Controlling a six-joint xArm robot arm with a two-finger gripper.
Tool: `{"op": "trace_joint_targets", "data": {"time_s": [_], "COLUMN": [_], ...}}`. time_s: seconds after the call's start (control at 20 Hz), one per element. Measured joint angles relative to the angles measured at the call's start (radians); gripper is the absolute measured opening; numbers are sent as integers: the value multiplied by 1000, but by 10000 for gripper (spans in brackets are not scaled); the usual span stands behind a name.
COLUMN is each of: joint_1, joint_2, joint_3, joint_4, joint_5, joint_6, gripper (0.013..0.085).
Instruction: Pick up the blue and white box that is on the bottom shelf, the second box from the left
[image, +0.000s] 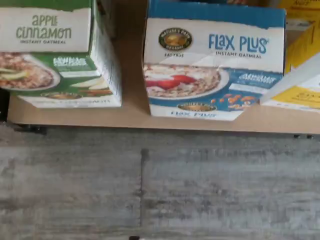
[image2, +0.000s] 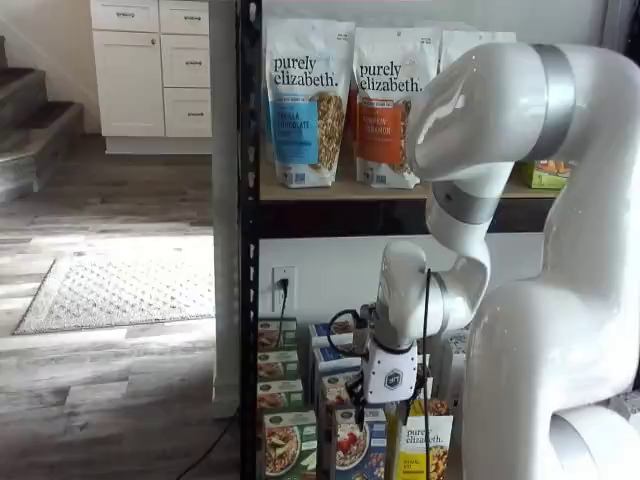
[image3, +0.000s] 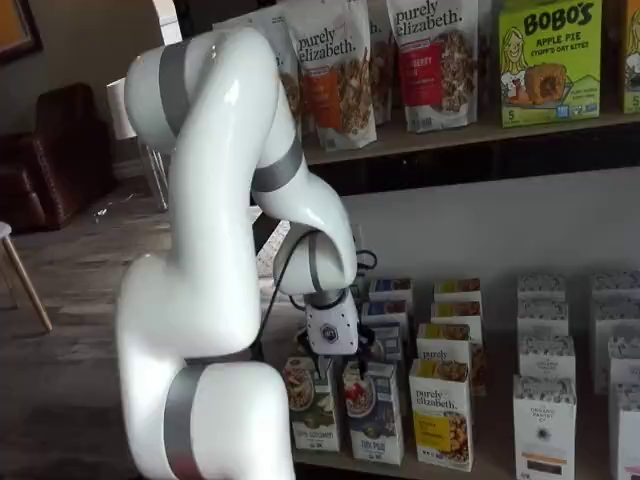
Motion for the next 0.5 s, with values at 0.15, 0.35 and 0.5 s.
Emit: {"op": "trace_joint_targets", "data": {"time_s": [0.15,0.35,0.5], "joint_1": [-4,-8,-15], "joint_2": [53,112,155], "joint_3": [-37,-84,-120], "joint_4": [19,58,52], "joint_5": [-20,-24,-31], "joint_6": [-23,-64,-66], "gripper": [850,850,850]}}
